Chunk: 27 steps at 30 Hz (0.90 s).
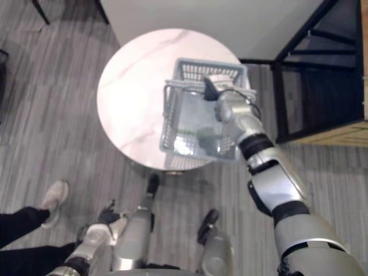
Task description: Pick vegetable in the basket
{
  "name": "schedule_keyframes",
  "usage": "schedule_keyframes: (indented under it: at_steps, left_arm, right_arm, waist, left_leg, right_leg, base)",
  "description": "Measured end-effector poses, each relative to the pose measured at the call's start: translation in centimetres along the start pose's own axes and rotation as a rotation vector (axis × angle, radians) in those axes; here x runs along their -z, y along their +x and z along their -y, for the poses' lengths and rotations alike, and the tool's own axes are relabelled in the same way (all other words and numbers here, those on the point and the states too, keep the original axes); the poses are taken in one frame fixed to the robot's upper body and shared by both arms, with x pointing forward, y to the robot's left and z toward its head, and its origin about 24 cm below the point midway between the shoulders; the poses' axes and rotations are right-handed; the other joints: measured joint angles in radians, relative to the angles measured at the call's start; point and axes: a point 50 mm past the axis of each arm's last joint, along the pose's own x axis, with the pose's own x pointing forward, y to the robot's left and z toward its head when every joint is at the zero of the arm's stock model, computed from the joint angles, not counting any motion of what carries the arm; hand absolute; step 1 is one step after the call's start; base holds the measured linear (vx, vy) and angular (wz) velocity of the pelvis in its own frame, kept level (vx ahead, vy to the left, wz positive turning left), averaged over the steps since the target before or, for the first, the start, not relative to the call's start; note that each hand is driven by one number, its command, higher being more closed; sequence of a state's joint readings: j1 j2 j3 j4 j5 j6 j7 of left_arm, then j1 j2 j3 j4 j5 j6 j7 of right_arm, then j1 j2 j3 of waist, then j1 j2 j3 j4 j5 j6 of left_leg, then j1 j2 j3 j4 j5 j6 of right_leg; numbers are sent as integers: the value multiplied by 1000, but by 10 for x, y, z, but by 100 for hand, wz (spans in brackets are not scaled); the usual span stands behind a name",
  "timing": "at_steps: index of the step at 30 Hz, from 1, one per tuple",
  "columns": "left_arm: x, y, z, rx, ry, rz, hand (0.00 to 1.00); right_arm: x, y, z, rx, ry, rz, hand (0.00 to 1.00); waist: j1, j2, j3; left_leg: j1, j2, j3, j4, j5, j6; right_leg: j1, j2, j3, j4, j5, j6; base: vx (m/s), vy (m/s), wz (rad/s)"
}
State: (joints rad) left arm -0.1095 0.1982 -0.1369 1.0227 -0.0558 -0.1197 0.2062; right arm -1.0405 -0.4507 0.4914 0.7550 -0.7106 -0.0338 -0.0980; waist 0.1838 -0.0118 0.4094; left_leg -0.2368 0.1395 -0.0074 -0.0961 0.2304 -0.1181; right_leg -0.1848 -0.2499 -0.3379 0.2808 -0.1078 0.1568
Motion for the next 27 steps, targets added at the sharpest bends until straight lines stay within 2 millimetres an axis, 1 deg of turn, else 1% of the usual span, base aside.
schedule_keyframes:
  at_steps: [1, 2, 3, 5, 6, 8, 9, 10, 11, 12, 13, 15, 16, 17, 18, 20, 22, 23, 24, 25, 26, 27]
  left_arm:
    - [3, 0, -1, -1, -1, -11, 0]
    - [11, -2, -4, -3, 1, -37, 0]
    - [20, -5, -7, -8, 12, -64, 0]
    - [32, -9, -12, -18, 21, -101, 0]
    - [40, -12, -14, -16, 41, -128, 0]
    - [50, -16, -13, -4, 54, -160, 0]
    - [53, -17, -13, -4, 54, -166, 0]
    - [58, -20, -14, -5, 52, -182, 0]
    - [62, -22, -14, -6, 50, -195, 0]
    - [71, -26, -14, -6, 42, -224, 0]
    - [73, -28, -14, -3, 42, -230, 0]
    - [75, -29, -14, 4, 48, -235, 0]
    - [75, -29, -14, 6, 52, -236, 0]
    - [76, -30, -14, 9, 58, -238, 0]
    - [77, -30, -14, 12, 61, -240, 0]
    - [77, -30, -13, 17, 82, -237, 0]
    - [78, -31, -13, 24, 98, -236, 0]
    - [77, -30, -13, 29, 114, -231, 0]
    - [77, -30, -13, 30, 120, -231, 0]
    - [77, -31, -14, 28, 129, -228, 0]
    - [78, -31, -16, 29, 145, -228, 0]
    - [78, -31, -16, 30, 151, -227, 0]
  right_arm:
    - [-5, -2, -1, 2, 4, 25, 100]
    - [-15, -6, -7, -13, 4, 79, 100]
    - [-25, -13, -16, -30, 10, 133, 100]
    - [-36, -23, -28, -63, 23, 199, 100]
    - [-41, -32, -39, -100, 32, 239, 100]
    - [-41, -51, -57, -167, 30, 283, 100]
    - [-40, -57, -61, -181, 35, 289, 100]
    - [-39, -67, -70, -220, 49, 299, 100]
    - [-39, -75, -78, -251, 53, 310, 100]
    - [-38, -88, -93, -314, 88, 309, 100]
    - [-37, -94, -99, -338, 97, 305, 100]
    - [-30, -109, -114, -415, 120, 283, 100]
    - [-29, -112, -117, -426, 123, 277, 100]
    - [-25, -117, -120, -443, 119, 271, 100]
    - [-20, -118, -119, -448, 106, 264, 100]
    - [-10, -120, -116, -450, 77, 247, 100]
    - [-6, -119, -115, -445, 63, 237, 100]
    - [0, -119, -115, -444, 49, 214, 100]
    - [7, -118, -115, -444, 41, 189, 100]
    - [20, -119, -113, -445, 23, 145, 100]
    - [45, -125, -101, -414, -11, 66, 100]
    - [55, -132, -93, -378, -11, 32, 100]
  waist:
    - [-8, -3, -8]
    - [-23, -16, -26]
    - [-30, -33, -43]
    - [-43, -50, -77]
    - [-45, -58, -103]
    - [-48, -63, -148]
    - [-48, -63, -157]
    - [-51, -64, -174]
    - [-61, -64, -185]
    - [-75, -65, -210]
    - [-77, -65, -217]
    - [-76, -64, -219]
    - [-79, -63, -219]
    - [-92, -62, -222]
    - [-99, -61, -222]
    - [-93, -63, -223]
    - [-94, -64, -224]
    - [-96, -65, -224]
    - [-102, -66, -225]
    - [-110, -66, -225]
    - [-126, -75, -223]
    - [-125, -78, -223]
  left_leg:
    - [1, 2, 2, 0, -1, 0]
    - [6, 4, 8, -1, -3, -1]
    - [20, 9, 26, -4, -11, -2]
    - [33, 13, 43, -5, -23, -3]
    - [48, 15, 57, -5, -30, -4]
    - [66, 19, 74, -6, -39, -4]
    - [72, 19, 78, -6, -43, -4]
    - [80, 20, 81, -6, -47, -4]
    - [85, 19, 83, -5, -51, -9]
    - [88, 17, 86, -3, -53, -9]
    - [92, 17, 90, -1, -54, -10]
    - [115, 15, 109, 1, -57, -10]
    - [120, 15, 111, 1, -59, -11]
    - [124, 12, 112, 1, -61, -8]
    - [126, 10, 116, 1, -62, -5]
    - [140, 8, 137, 1, -67, 1]
    - [156, -1, 145, 1, -71, 4]
    - [160, -8, 158, 1, -73, 8]
    - [160, -13, 160, 1, -74, 10]
    - [160, -20, 161, 1, -78, 17]
    - [161, -35, 161, 1, -80, 23]
    - [160, -41, 161, 1, -83, 25]
  right_leg:
    - [0, 2, 3, 0, 0, 0]
    - [0, 4, 8, -1, 0, 0]
    - [1, 7, 25, -1, 0, 0]
    - [3, 10, 42, -6, 0, 0]
    - [11, 14, 55, -18, 0, 0]
    - [25, 19, 69, -37, 2, 2]
    - [30, 20, 72, -40, 2, 2]
    - [38, 21, 75, -46, 2, 2]
    - [44, 23, 76, -53, 3, 4]
    - [50, 24, 75, -59, 3, 4]
    - [51, 25, 79, -61, 3, 4]
    - [64, 24, 97, -65, 5, 7]
    - [67, 24, 101, -68, 6, 8]
    - [71, 23, 102, -68, 7, 11]
    - [69, 25, 108, -65, 11, 15]
    - [70, 25, 127, -65, 17, 17]
    - [71, 18, 140, -56, 18, 18]
    - [65, 11, 149, -51, 19, 21]
    - [62, 7, 153, -51, 22, 25]
    - [63, 0, 155, -52, 24, 29]
    - [67, -14, 154, -56, 29, 38]
    - [68, -20, 155, -58, 32, 43]
  base:
    - [-12, -14, -21]
    - [-3, -18, -25]
    - [2, -19, -28]
    - [25, -13, -32]
    - [51, -8, -34]
    - [54, 1, -25]
    - [49, 5, -16]
    - [39, 6, -10]
    - [60, 15, -6]
    - [56, 15, -6]
    - [58, 15, -10]
    - [45, 10, -21]
    - [33, 14, -16]
    - [13, 6, -9]
    - [11, 6, -10]
    - [4, 17, -21]
    - [-3, 23, -22]
    - [-19, 32, -20]
    - [-25, 33, -12]
    - [-45, 68, 5]
    - [-38, 65, 10]
    - [-31, 85, 10]
